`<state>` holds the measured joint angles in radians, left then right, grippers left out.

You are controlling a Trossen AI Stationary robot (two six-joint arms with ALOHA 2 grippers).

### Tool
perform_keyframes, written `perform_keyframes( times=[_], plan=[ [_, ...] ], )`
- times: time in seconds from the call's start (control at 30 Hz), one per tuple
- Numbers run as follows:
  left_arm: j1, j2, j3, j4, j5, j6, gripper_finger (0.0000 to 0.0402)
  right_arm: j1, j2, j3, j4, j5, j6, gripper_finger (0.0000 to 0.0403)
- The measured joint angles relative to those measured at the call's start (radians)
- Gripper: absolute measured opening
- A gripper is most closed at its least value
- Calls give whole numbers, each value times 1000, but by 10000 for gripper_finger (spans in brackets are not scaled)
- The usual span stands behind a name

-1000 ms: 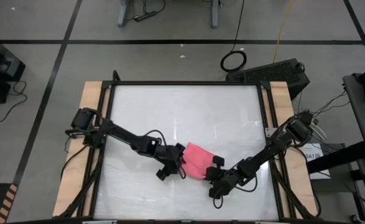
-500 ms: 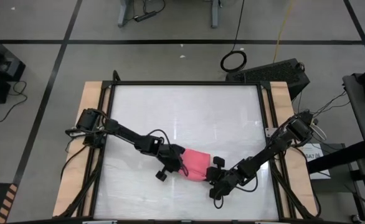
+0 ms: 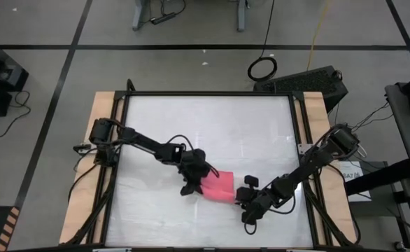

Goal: Roll towel
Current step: Roll the pink microfiber cloth

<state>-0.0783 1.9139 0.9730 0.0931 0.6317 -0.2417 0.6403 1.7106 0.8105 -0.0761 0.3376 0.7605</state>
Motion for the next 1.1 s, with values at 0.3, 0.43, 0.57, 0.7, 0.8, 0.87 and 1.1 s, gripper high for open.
perform_keyframes(
  times=[0.3, 0.43, 0.57, 0.7, 0.8, 0.87, 1.1],
  plan=[
    [39, 33, 3, -42, -2, -165, 12, 57, -1, 0, 88, 163, -150, 102],
    [41, 59, 6, -36, 21, -194, 12, 74, -2, 1, 120, 243, -255, 147],
    [41, 64, 6, -37, 24, -199, 12, 74, -2, 1, 136, 274, -325, 197],
    [52, 65, 5, -41, 34, -212, 12, 58, -2, 1, 155, 293, -417, 237],
    [61, 65, 4, -43, 49, -223, 12, 33, 4, 1, 127, 293, -441, 249],
    [65, 66, 4, -44, 56, -224, 12, 19, 14, 1, 101, 292, -437, 250],
    [73, 66, 2, -48, 69, -225, 12, -6, 39, 1, 107, 239, -467, 226]
  ],
)
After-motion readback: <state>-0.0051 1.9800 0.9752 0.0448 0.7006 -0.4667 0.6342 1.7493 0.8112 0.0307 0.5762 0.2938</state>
